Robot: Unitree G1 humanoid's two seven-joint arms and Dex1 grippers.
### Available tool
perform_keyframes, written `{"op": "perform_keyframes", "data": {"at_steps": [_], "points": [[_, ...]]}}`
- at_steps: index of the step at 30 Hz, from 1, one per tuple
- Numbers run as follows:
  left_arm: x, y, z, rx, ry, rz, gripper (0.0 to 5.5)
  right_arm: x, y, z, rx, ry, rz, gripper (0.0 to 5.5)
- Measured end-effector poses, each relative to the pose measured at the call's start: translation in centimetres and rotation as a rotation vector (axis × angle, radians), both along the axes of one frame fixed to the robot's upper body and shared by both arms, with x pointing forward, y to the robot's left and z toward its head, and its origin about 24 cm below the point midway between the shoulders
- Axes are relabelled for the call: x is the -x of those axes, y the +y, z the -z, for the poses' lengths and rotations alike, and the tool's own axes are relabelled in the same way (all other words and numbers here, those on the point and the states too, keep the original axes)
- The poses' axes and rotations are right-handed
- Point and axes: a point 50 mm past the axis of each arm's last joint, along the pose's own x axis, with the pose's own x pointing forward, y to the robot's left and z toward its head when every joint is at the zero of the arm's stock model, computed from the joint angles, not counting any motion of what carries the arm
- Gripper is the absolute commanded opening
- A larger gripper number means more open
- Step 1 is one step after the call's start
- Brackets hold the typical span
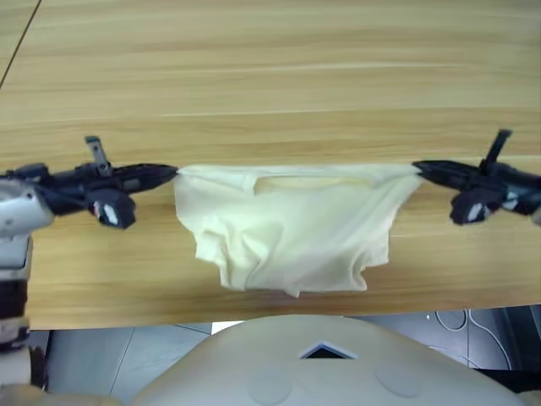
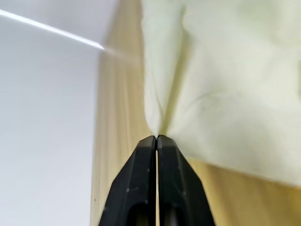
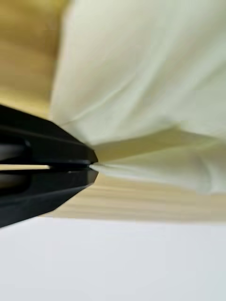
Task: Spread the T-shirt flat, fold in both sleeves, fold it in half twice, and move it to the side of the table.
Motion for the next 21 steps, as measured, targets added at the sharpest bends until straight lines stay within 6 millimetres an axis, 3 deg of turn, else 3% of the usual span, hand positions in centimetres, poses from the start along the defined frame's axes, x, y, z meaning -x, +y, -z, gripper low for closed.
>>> {"op": "perform_keyframes", "data": {"at_steps": [3, 4, 8, 11, 13, 14, 15, 17, 21], "points": [[-5.0, -1.3, -2.3, 0.038, -0.105, -0.083, 0.0, -5.6, 1.4, -2.3, -0.005, -0.133, 0.11, 0.03], [-7.5, -2.2, -4.1, 0.109, -0.182, -0.137, 0.0, -8.0, 2.4, -3.8, -0.052, -0.217, 0.161, 0.03], [-12.7, -4.1, -11.2, 0.317, -0.424, -0.317, 0.0, -12.7, 4.5, -10.3, -0.2, -0.484, 0.305, 0.03], [-14.6, -3.8, -17.7, 0.483, -0.666, -0.504, 0.0, -13.9, 4.0, -16.4, -0.304, -0.74, 0.439, 0.03], [-13.9, -2.3, -22.5, 0.615, -0.905, -0.591, 0.0, -12.9, 2.4, -20.9, -0.432, -0.979, 0.513, 0.03], [-12.6, -1.0, -23.6, 0.636, -1.029, -0.571, 0.0, -11.6, 1.0, -21.9, -0.494, -1.086, 0.505, 0.03], [-11.6, 0.6, -23.4, 0.615, -1.084, -0.562, 0.0, -10.4, -0.4, -21.9, -0.511, -1.135, 0.495, 0.03], [-10.8, 1.6, -19.3, 0.548, -1.052, -0.484, 0.0, -9.3, -1.0, -18.3, -0.476, -1.102, 0.414, 0.03], [-9.1, 0.8, -6.1, 0.445, -0.735, -0.362, 0.0, -7.7, -0.5, -8.0, -0.463, -0.852, 0.351, 0.03]]}}
